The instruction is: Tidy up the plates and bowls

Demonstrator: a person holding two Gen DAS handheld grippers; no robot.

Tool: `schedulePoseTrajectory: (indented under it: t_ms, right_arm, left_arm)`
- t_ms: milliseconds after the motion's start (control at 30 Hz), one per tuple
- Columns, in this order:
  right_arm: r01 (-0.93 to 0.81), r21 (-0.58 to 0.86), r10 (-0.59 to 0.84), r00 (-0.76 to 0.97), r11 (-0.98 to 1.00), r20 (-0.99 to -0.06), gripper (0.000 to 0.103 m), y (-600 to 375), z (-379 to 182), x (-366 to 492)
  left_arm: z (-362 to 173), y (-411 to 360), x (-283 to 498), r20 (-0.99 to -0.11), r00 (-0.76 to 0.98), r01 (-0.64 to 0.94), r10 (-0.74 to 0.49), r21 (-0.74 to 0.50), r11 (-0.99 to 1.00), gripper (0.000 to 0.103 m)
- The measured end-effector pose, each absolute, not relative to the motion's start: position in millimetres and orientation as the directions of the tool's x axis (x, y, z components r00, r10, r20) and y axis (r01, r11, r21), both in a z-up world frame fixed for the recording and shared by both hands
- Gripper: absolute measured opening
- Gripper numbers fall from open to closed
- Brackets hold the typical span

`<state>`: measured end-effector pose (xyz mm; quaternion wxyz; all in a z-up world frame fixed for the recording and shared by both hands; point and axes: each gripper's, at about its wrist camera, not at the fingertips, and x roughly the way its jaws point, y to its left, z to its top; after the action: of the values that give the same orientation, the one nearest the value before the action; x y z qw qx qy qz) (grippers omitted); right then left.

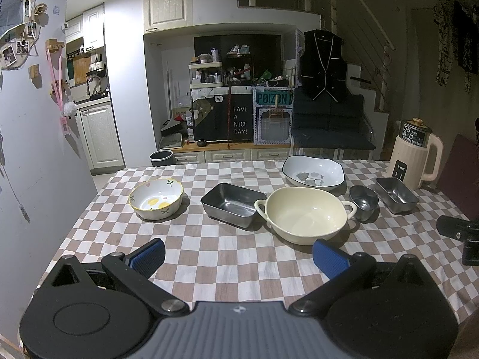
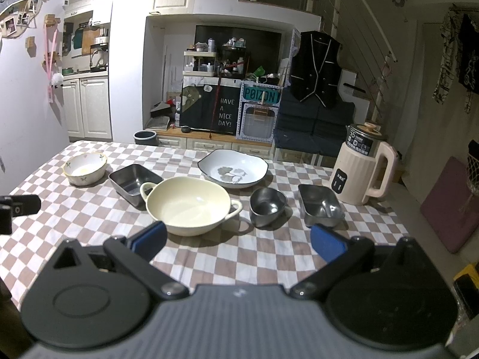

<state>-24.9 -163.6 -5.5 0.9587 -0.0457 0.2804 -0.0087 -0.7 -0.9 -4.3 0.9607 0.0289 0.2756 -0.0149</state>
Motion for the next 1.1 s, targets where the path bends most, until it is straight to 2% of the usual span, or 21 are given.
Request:
schedulePoseTrajectory:
  t_ms: [1100]
  right_arm:
    - [-0.008, -0.100, -0.047, 0.840, 0.995, -0.540, 0.103, -165.6, -6.2, -24.6]
  left_arm:
    - [-3.8, 0.1, -0.7, -0.531, 0.847, 0.045, -0.015, 0.043, 0.998, 0.103]
